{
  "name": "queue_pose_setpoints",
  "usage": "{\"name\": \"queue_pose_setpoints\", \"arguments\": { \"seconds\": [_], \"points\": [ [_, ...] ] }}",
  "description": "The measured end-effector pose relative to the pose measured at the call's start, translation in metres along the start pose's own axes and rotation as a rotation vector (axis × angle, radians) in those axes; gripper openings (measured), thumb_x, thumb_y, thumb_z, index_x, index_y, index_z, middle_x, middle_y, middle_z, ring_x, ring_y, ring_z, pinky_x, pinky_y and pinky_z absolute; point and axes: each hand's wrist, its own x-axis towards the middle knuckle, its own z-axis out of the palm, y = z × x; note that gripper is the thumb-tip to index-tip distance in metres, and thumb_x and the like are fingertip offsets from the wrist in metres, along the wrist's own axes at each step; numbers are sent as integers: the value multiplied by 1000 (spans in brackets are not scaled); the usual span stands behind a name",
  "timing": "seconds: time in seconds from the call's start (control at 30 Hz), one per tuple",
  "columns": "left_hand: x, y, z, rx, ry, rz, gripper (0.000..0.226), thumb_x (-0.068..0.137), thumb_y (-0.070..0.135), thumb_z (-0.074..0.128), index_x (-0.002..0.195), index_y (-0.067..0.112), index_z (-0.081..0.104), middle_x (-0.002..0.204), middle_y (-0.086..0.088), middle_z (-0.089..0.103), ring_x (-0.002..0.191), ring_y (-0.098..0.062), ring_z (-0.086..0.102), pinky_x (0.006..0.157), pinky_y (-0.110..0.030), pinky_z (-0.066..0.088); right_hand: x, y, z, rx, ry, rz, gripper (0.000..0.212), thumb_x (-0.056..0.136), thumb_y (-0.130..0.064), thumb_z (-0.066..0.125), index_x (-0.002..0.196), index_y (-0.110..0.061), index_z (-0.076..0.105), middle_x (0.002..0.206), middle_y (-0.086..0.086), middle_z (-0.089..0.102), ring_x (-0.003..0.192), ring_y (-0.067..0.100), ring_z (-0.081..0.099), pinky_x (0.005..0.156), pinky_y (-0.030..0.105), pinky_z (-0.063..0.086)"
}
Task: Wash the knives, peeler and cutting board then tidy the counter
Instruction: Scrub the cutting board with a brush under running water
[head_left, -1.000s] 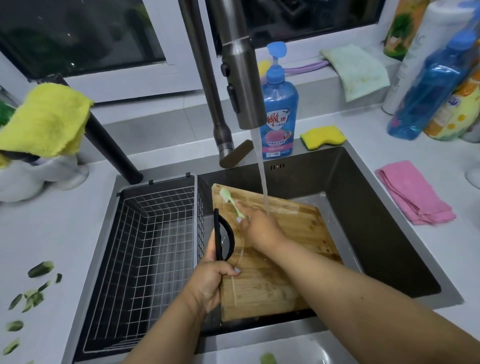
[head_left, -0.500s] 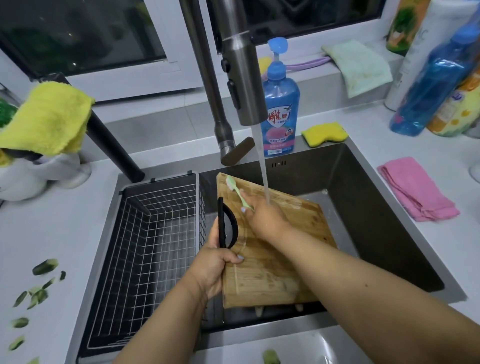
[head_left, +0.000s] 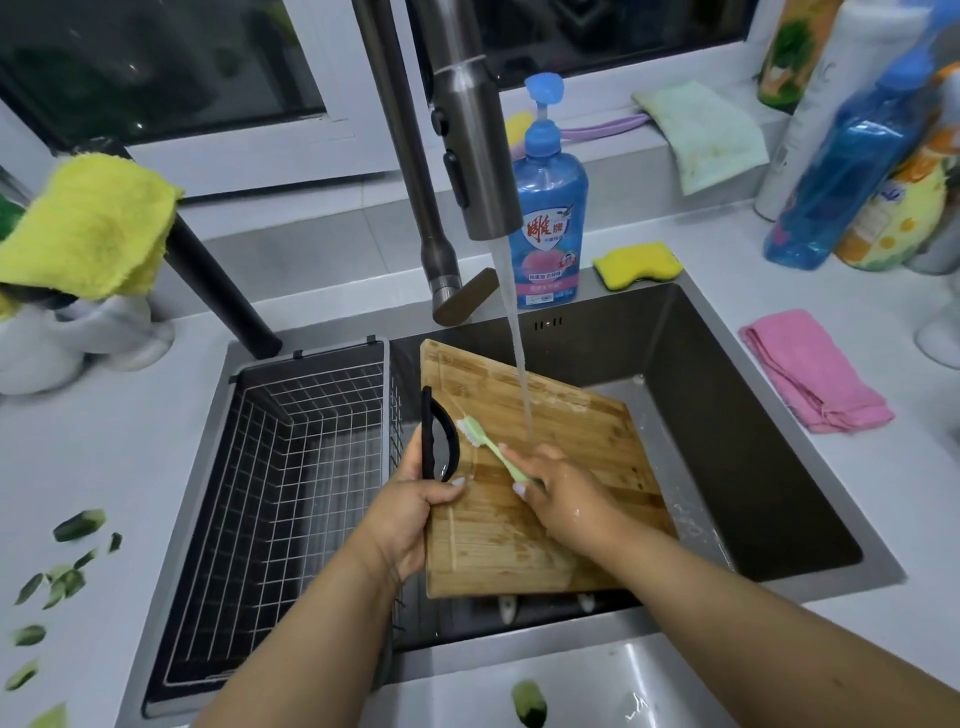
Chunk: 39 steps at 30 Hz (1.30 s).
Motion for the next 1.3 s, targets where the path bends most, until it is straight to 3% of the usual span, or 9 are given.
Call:
{"name": "queue_pose_setpoints", "arguments": {
  "seconds": [0.2, 0.3, 0.37, 0.47, 0.63, 0.77, 0.93, 1.1, 1.3],
  "points": [
    [-1, 3, 6, -36, 16, -16, 38, 100, 19, 46, 133, 38, 49, 112, -15, 69, 93, -30, 69, 69, -43, 57, 6, 12, 0, 21, -49, 44, 48, 99, -18, 47, 143, -36, 37, 130, 2, 46, 121, 21, 47, 101, 26, 37],
    [0, 0, 2, -39, 46, -17, 35, 99, 24, 46, 131, 37, 51, 114, -14, 69, 97, -32, 68, 73, -45, 57, -22, 18, 2, 106, -193, 3, 47, 98, -15, 50, 140, -35, 43, 124, 4, 49, 117, 20, 49, 100, 24, 37],
    [0, -1, 1, -38, 56, -22, 33, 99, 26, 46, 129, 37, 51, 113, -12, 69, 96, -31, 68, 71, -45, 57, -19, 21, -1, 101, -178, -17, 46, 98, -16, 50, 139, -36, 44, 116, 2, 49, 111, 18, 51, 96, 23, 38],
    [4, 2, 2, -30, 56, -24, 34, 100, 26, 45, 131, 38, 50, 114, -13, 69, 94, -30, 68, 68, -44, 57, -5, 23, -9, 6, -99, 33, 45, 99, -18, 48, 140, -35, 43, 113, -4, 47, 110, 15, 49, 89, 19, 36],
    [12, 9, -5, -39, 92, -33, 34, 103, 22, 38, 135, 29, 47, 112, -13, 68, 90, -30, 68, 65, -40, 57, -25, 10, 4, 56, -270, -147, 46, 97, -19, 50, 135, -44, 43, 102, -15, 46, 97, 5, 46, 87, 17, 37],
    [14, 10, -7, -25, 91, -57, 29, 103, 24, 37, 127, 32, 51, 104, -11, 70, 88, -29, 68, 64, -42, 57, -5, 19, -2, -31, -102, -67, 44, 98, -22, 48, 135, -46, 45, 106, -9, 48, 100, 13, 50, 91, 26, 42],
    [21, 15, -11, -32, 114, -76, 27, 103, 23, 37, 123, 32, 53, 99, -11, 71, 87, -32, 68, 66, -43, 55, -20, 7, 2, 16, -311, -211, 50, 97, -18, 51, 130, -53, 39, 108, -11, 48, 102, 12, 49, 94, 27, 41],
    [24, 18, -10, 1, 118, -81, 27, 104, 24, 37, 124, 31, 53, 95, -10, 72, 82, -29, 69, 61, -42, 56, -9, 13, -8, 11, -213, -134, 50, 98, -19, 49, 130, -56, 37, 111, -8, 48, 106, 14, 49, 100, 30, 40],
    [26, 19, -11, 2, 140, -92, 31, 103, 23, 37, 132, 27, 50, 99, -12, 70, 86, -32, 68, 59, -44, 57, -28, 20, -12, -3, -373, -200, 48, 95, -14, 54, 130, -47, 47, 107, -18, 47, 104, 6, 49, 94, 17, 37]
  ]
}}
